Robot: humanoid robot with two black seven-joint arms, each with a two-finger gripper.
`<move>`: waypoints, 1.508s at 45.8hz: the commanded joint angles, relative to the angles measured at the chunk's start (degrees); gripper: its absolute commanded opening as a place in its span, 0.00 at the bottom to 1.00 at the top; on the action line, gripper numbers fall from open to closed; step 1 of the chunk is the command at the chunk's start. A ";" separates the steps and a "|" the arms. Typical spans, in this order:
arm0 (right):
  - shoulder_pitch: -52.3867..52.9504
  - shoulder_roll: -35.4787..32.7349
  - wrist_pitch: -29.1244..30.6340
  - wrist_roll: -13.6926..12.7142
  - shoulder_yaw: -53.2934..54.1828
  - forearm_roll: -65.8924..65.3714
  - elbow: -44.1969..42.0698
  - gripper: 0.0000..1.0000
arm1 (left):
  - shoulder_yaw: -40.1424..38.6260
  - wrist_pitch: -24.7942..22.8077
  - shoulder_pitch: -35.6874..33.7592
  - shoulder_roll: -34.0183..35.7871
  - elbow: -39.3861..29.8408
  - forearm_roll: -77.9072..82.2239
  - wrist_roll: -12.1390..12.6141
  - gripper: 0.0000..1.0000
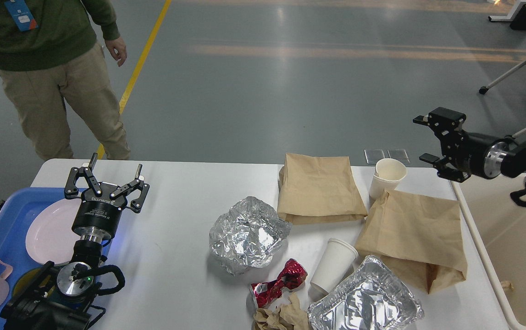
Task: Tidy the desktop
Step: 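Raise the right gripper from the bin edge and swing it over the table, then lower the right gripper onto the crumpled brown paper bag beside the bin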
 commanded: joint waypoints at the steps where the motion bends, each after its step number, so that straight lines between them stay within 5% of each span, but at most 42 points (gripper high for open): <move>1: 12.90 4.68 3.52 -0.09 -21.14 0.32 1.01 1.00 | 0.00 0.00 0.00 0.00 0.00 0.01 0.00 0.96; 10: 26.79 15.23 19.34 -0.79 -42.87 0.41 4.87 1.00 | 0.00 0.00 0.00 0.00 0.00 0.01 0.00 0.96; 14: 34.61 17.70 24.00 -3.07 -47.19 -0.12 9.17 1.00 | 0.00 0.00 0.00 0.00 0.00 0.01 0.00 0.96; 17: 39.62 18.49 27.34 -8.16 -47.72 -0.30 12.60 1.00 | 0.00 0.00 0.00 0.00 0.00 0.01 0.00 0.96; 24: 51.73 19.46 30.43 -24.76 -47.81 0.06 23.56 1.00 | 0.00 0.00 0.00 0.09 0.00 0.01 0.00 0.96; 27: 56.32 19.29 30.69 -26.19 -47.98 0.14 27.80 1.00 | 0.00 0.00 0.00 0.09 0.00 0.01 0.00 0.96; 38: 72.95 16.04 29.99 -26.10 -48.60 0.06 46.26 1.00 | -0.09 0.00 0.00 0.09 0.00 0.01 0.00 0.96; 49: 72.60 14.01 22.70 -25.05 -52.99 -1.35 47.15 0.99 | -0.09 0.00 0.00 0.09 0.00 0.01 0.00 0.96; 63: 57.23 11.38 11.19 -14.16 -55.37 -16.99 42.15 0.99 | 0.00 0.00 0.00 0.09 0.00 0.01 0.00 0.96; 69: 44.58 10.06 5.21 -11.78 -54.84 -20.16 34.95 0.99 | 0.00 0.00 0.00 0.09 0.00 0.01 0.00 0.96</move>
